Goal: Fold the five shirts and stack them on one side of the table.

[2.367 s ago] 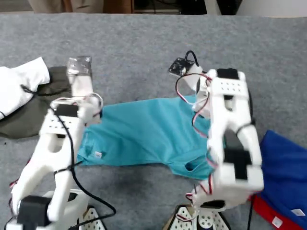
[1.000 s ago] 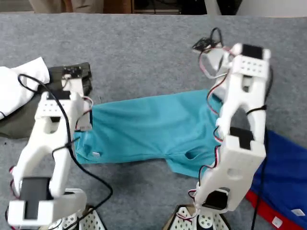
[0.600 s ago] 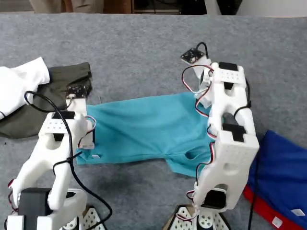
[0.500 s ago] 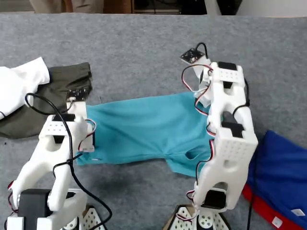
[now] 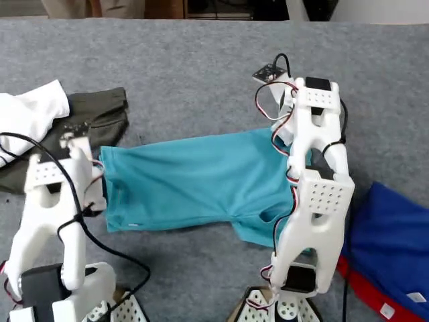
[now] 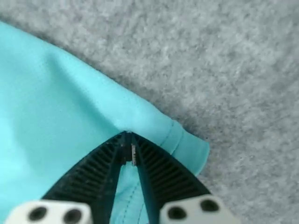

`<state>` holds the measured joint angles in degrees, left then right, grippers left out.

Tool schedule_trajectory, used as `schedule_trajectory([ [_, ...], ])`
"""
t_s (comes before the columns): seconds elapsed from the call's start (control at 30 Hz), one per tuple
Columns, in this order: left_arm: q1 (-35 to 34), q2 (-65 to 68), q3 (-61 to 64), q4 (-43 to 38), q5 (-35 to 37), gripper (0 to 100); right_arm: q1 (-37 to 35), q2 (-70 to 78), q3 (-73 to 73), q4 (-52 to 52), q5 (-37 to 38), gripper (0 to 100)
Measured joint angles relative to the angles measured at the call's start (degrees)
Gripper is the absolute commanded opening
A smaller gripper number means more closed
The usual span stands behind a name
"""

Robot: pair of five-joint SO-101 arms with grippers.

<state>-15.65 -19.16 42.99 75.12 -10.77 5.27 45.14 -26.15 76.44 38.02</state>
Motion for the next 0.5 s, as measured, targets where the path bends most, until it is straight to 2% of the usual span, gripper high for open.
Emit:
schedule_trajectory([
  [0.1, 1.7, 0.0, -6.9, 5.2, 1.2, 2, 0.0, 0.0, 0.0, 0.0, 0.0, 0.5],
  [0.23, 8.9, 0.0, -12.7, 8.6, 5.0, 2, 0.0, 0.0, 0.0, 0.0, 0.0, 0.5],
  [0.33, 13.3, 0.2, -12.1, 7.5, 5.3, 2, 0.0, 0.0, 0.0, 0.0, 0.0, 0.5],
  [0.5, 14.9, 2.7, -4.0, 0.7, 5.5, 2, 0.0, 0.0, 0.0, 0.0, 0.0, 0.5],
])
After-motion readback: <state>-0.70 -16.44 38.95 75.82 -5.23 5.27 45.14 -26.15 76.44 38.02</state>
